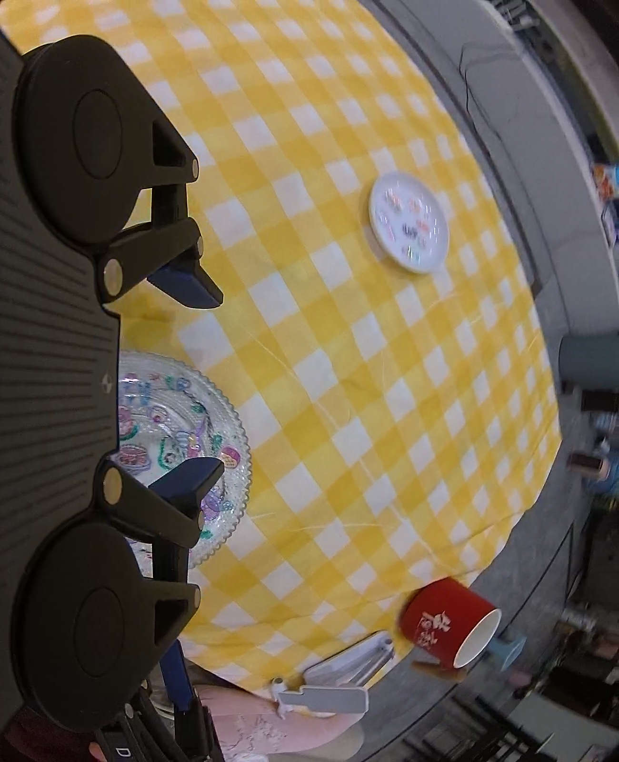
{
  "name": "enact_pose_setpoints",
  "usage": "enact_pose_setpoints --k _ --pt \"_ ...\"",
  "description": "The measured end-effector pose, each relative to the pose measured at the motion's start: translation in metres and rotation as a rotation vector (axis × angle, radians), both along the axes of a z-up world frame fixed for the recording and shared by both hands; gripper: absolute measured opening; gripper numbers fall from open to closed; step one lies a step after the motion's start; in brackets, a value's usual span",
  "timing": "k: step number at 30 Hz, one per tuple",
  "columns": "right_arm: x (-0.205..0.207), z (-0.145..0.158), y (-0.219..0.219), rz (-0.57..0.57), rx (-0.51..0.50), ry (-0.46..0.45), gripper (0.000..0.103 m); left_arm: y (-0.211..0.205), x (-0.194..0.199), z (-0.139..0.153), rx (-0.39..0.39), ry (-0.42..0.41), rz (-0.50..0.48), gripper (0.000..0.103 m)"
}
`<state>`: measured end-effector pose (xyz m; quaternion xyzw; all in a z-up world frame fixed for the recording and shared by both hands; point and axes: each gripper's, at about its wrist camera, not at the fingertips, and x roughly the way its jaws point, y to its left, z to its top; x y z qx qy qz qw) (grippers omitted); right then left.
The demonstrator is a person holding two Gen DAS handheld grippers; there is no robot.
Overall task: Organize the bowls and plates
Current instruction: 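Move both grippers to the small white sticker plate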
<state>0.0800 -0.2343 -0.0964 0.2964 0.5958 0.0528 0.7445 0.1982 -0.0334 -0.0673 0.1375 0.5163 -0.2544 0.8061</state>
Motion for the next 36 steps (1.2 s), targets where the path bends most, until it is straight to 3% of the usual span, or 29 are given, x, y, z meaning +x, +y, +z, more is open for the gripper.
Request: enact_pose_setpoints --k 11,17,26,30,36 --pt "0.003 0.024 0.013 0.045 -0.052 -0.057 0.088 0.021 -0.028 0.028 0.014 -0.090 0.206 0.084" --pt "0.020 0.036 0.022 0.069 -0.077 -0.094 0.088 0.032 -0.024 0.042 0.009 -0.118 0.284 0.084" --pt "0.087 0.066 0.040 0.100 -0.148 -0.208 0.082 0.044 0.014 0.046 0.070 -0.129 0.370 0.084" --pt "0.121 0.078 0.054 0.132 -0.230 -0.293 0.079 0.054 0.039 0.044 0.069 -0.149 0.432 0.083" --pt "0.174 0.080 0.062 0.115 -0.219 -0.346 0.075 0.060 0.075 0.043 0.039 -0.197 0.472 0.083"
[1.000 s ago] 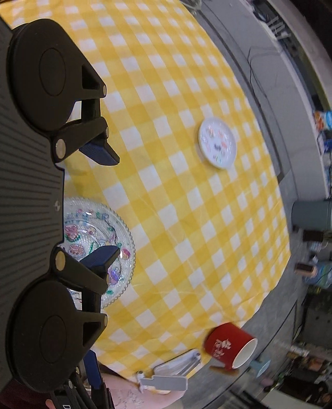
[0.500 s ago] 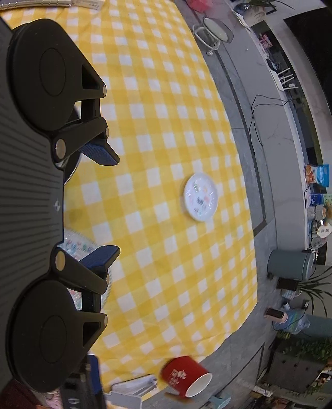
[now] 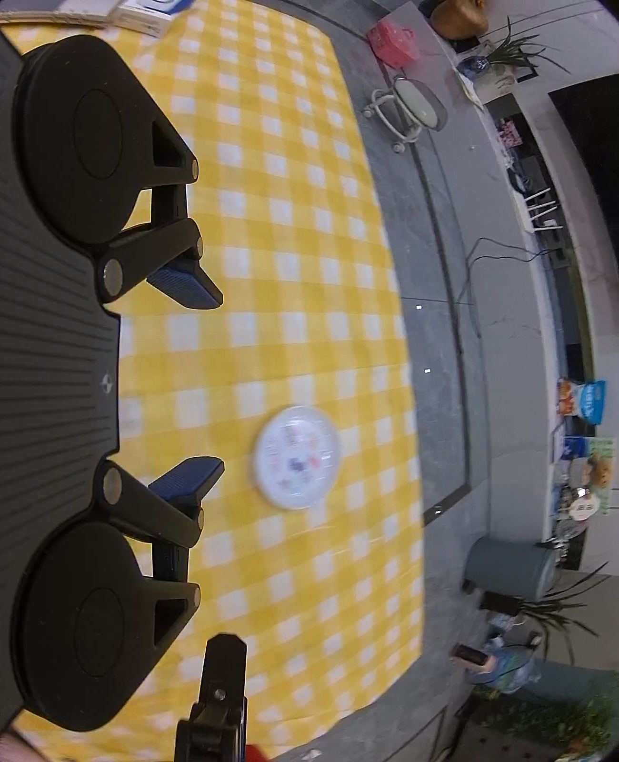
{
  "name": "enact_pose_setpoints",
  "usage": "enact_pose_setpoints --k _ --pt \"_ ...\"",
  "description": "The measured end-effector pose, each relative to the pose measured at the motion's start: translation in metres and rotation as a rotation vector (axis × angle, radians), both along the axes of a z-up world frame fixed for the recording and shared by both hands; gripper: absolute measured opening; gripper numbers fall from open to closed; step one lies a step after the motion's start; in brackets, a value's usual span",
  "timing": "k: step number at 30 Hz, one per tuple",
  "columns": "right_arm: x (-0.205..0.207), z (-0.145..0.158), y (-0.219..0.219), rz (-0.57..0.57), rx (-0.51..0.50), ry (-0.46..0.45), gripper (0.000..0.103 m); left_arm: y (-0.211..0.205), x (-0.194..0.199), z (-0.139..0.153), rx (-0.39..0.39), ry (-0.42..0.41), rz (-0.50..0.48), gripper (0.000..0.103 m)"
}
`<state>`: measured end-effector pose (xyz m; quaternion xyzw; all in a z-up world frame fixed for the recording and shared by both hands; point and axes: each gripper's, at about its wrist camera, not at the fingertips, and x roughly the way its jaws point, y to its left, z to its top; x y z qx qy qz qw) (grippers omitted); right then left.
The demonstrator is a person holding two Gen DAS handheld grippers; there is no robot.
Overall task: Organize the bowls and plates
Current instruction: 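Move both grippers to the small white sticker plate, then close both grippers on the rim of the small white sticker plate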
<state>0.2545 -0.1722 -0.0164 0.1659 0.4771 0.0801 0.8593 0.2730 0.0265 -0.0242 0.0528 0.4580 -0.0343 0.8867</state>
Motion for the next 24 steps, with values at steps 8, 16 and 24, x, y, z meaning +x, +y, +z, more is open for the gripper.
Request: enact_pose_setpoints --k 8,16,24 --pt "0.060 -0.028 0.017 -0.020 0.034 0.006 0.051 0.001 0.048 -0.023 -0.051 0.020 0.024 0.078" --pt "0.105 -0.082 0.024 -0.058 0.123 0.098 0.022 0.008 0.086 -0.062 -0.101 0.076 0.067 0.069" --pt "0.127 -0.108 0.031 -0.085 0.103 0.116 0.019 0.002 0.100 -0.081 -0.121 0.155 0.074 0.061"
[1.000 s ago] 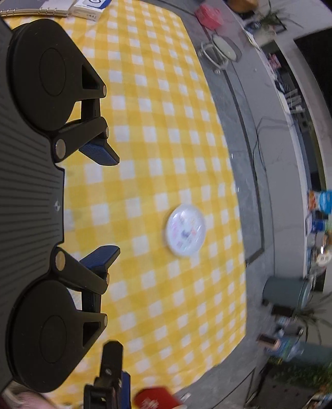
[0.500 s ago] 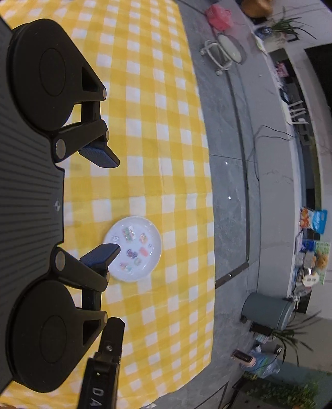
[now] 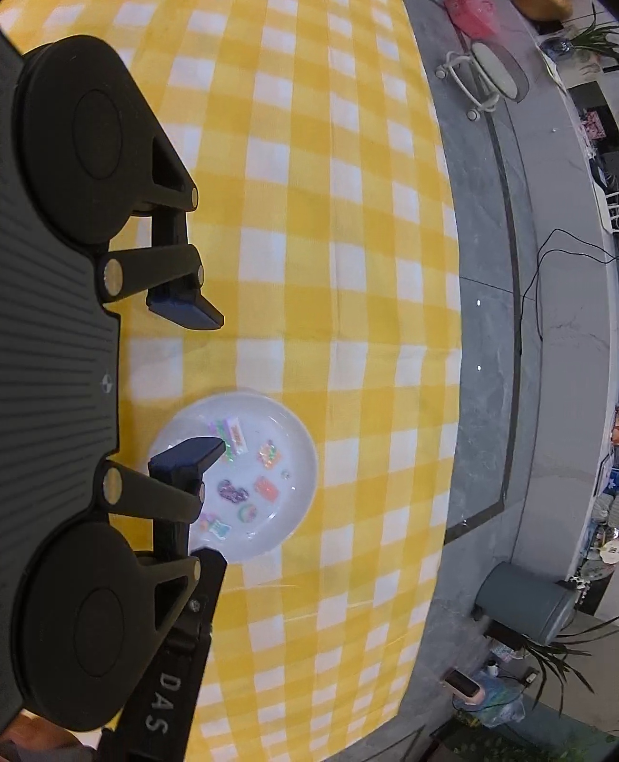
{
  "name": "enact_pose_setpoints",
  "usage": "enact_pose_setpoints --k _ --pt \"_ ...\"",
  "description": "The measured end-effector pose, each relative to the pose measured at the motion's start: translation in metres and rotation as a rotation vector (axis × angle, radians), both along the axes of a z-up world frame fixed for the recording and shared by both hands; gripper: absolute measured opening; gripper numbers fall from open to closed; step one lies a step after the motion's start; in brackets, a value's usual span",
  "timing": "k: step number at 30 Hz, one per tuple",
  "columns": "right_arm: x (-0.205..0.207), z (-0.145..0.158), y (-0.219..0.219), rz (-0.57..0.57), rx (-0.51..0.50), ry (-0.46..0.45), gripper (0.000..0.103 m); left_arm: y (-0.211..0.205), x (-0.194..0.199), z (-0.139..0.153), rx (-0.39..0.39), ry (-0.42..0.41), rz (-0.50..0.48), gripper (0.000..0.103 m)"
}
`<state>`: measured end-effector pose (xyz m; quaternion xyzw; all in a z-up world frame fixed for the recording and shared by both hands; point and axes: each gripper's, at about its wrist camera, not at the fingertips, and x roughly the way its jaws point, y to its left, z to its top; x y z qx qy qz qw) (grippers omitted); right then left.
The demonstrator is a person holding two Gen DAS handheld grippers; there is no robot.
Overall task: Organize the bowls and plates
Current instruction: 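Close both grippers on the rim of the small white sticker plate, then lift the sticker plate with both grippers and lower it onto the glass plate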
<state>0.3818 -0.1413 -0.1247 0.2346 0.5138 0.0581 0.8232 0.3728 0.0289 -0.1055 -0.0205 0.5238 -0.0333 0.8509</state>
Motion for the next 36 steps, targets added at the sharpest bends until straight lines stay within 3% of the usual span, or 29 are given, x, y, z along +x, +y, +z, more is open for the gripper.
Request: enact_pose_setpoints --k 3,5,8,17,24,36 --pt "0.002 -0.002 0.003 0.005 -0.011 -0.009 0.015 -0.004 0.000 0.000 0.039 -0.014 -0.006 0.055" --pt "0.003 -0.004 0.005 0.008 -0.023 -0.009 0.010 -0.009 0.002 -0.003 0.054 0.015 -0.026 0.027" --pt "0.007 -0.013 0.005 -0.002 -0.028 0.009 0.002 -0.008 0.003 -0.002 0.011 0.018 -0.010 0.011" --pt "0.003 -0.013 0.006 -0.011 -0.040 0.000 0.001 -0.004 0.011 0.002 -0.018 0.039 0.024 0.005" --pt "-0.003 -0.006 0.002 -0.019 -0.021 -0.008 0.001 -0.013 0.008 0.014 0.020 0.004 -0.031 0.004" --pt "-0.053 0.030 -0.017 0.003 0.036 -0.042 0.000 -0.009 -0.039 0.046 -0.038 -0.008 -0.060 0.005"
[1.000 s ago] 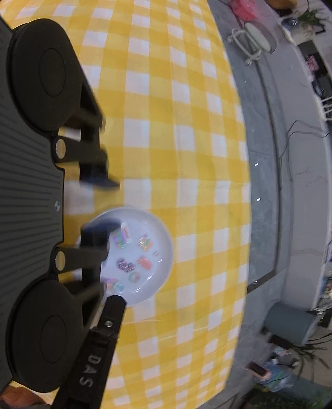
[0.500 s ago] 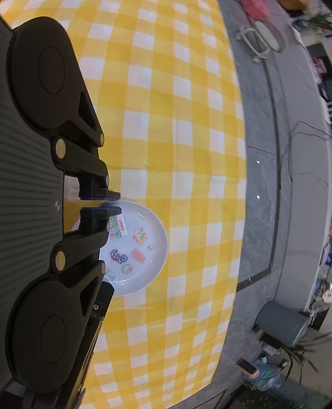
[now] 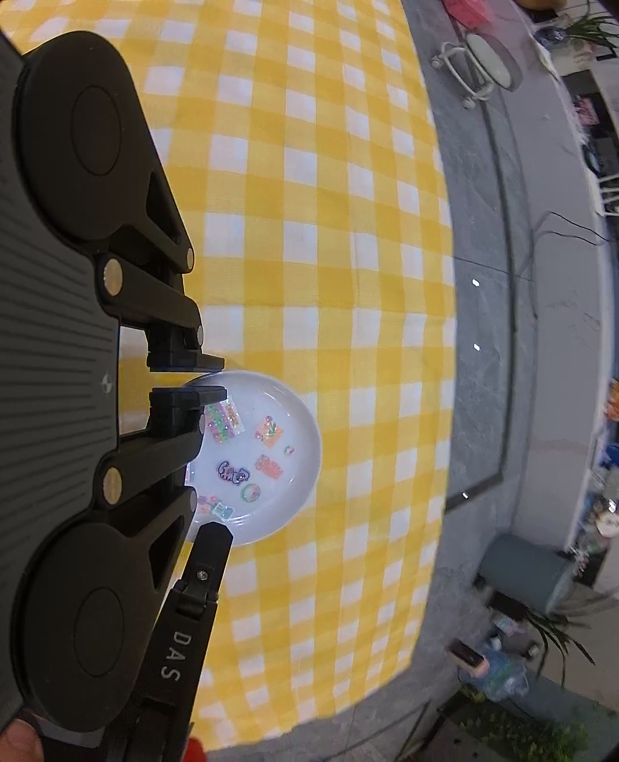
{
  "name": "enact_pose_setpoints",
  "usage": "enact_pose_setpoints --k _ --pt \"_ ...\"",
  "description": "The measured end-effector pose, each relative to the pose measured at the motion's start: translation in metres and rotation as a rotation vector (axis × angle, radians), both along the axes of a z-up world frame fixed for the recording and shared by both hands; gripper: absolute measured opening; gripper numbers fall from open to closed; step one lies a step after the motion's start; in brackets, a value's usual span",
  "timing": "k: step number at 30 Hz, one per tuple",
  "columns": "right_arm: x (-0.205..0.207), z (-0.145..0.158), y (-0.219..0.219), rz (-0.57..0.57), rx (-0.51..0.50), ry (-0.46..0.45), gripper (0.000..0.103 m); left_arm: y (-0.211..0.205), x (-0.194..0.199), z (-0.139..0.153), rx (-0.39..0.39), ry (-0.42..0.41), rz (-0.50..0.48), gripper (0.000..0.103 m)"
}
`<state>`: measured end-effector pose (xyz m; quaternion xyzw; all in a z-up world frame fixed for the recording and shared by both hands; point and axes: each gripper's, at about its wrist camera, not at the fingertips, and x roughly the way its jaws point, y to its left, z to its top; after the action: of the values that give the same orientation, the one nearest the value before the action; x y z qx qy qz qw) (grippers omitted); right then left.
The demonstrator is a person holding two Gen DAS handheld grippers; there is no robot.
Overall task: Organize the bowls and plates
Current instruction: 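Lift the sticker plate with both grippers and lower it onto the glass plate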
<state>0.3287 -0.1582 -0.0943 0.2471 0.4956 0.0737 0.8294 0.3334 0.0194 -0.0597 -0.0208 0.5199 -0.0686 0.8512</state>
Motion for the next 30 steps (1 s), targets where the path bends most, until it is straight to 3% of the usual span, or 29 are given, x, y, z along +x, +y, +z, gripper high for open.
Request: enact_pose_setpoints --k 3,10,16,22,25,30 --pt "-0.020 0.017 -0.003 0.010 -0.014 -0.012 0.001 -0.008 -0.020 0.015 0.017 -0.035 -0.034 0.006" --pt "-0.085 0.054 -0.024 0.032 0.039 -0.022 0.001 -0.019 -0.074 0.042 -0.018 -0.020 -0.018 0.006" --pt "-0.146 0.078 -0.031 0.036 0.021 -0.044 0.001 -0.040 -0.131 0.060 0.023 -0.073 -0.030 0.005" --pt "-0.198 0.077 -0.040 0.008 0.031 -0.032 0.001 -0.051 -0.173 0.052 0.031 -0.052 -0.066 0.007" --pt "-0.214 0.073 -0.047 -0.015 0.076 -0.035 0.001 -0.049 -0.185 0.045 0.013 -0.032 -0.054 0.008" --pt "-0.225 0.062 -0.048 -0.008 0.066 -0.049 0.001 -0.051 -0.197 0.033 -0.023 -0.022 0.000 0.007"
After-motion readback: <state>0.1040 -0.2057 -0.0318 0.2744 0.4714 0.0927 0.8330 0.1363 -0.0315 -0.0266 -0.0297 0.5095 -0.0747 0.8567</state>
